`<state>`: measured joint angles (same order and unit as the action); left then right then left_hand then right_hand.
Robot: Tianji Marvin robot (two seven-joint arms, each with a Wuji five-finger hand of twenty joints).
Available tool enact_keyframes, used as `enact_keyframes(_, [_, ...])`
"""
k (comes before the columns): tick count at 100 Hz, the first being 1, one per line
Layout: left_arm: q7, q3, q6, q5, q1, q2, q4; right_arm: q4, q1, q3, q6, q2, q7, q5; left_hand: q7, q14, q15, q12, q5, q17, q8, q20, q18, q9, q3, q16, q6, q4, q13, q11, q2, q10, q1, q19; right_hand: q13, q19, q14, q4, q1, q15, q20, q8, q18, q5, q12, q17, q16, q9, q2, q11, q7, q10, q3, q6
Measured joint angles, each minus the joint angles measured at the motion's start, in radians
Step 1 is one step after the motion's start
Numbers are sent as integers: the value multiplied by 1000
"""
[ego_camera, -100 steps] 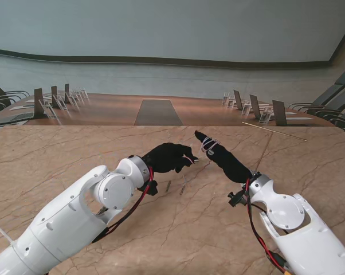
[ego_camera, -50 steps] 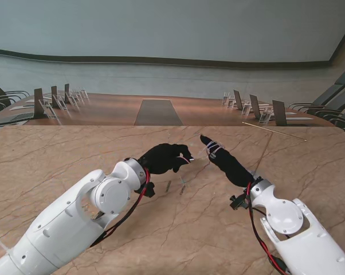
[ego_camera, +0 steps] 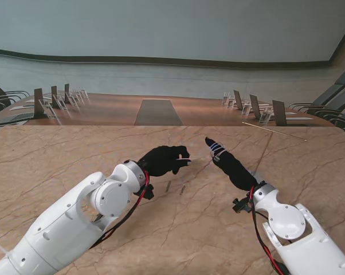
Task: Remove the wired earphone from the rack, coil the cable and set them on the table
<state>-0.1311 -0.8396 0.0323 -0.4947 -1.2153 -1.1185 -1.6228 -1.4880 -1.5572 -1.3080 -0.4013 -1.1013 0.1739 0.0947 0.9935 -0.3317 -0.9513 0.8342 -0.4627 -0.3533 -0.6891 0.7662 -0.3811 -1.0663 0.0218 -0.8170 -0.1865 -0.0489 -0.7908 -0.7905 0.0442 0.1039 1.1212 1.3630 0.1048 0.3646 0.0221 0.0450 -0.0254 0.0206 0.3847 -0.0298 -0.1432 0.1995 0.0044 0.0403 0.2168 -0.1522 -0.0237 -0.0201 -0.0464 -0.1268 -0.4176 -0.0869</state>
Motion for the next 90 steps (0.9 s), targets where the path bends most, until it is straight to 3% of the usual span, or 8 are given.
enact_keyframes(28, [-34,93,12,63,57,4,24,2,39,27,5,3,37,-35,0,6,10,0,0,10,-11,-10,9,9,0,0,10,0,0,-9,0,0,0,0,0,0,0,0,6,-9,1,0,0,0,0,0,0,0,0,-9,0,0,0,0])
enact_keyframes(90, [-44,230,83,154,151,-42,151,-138,35,46,-6,42,193,-90,0,7,38,0,0,64,-12,-13,24,42,0,0,28,0,54,-8,0,2,0,-29,0,-1,0,0,6,28,11,10,0,0,35,-11,8,0,0,33,0,-5,0,23])
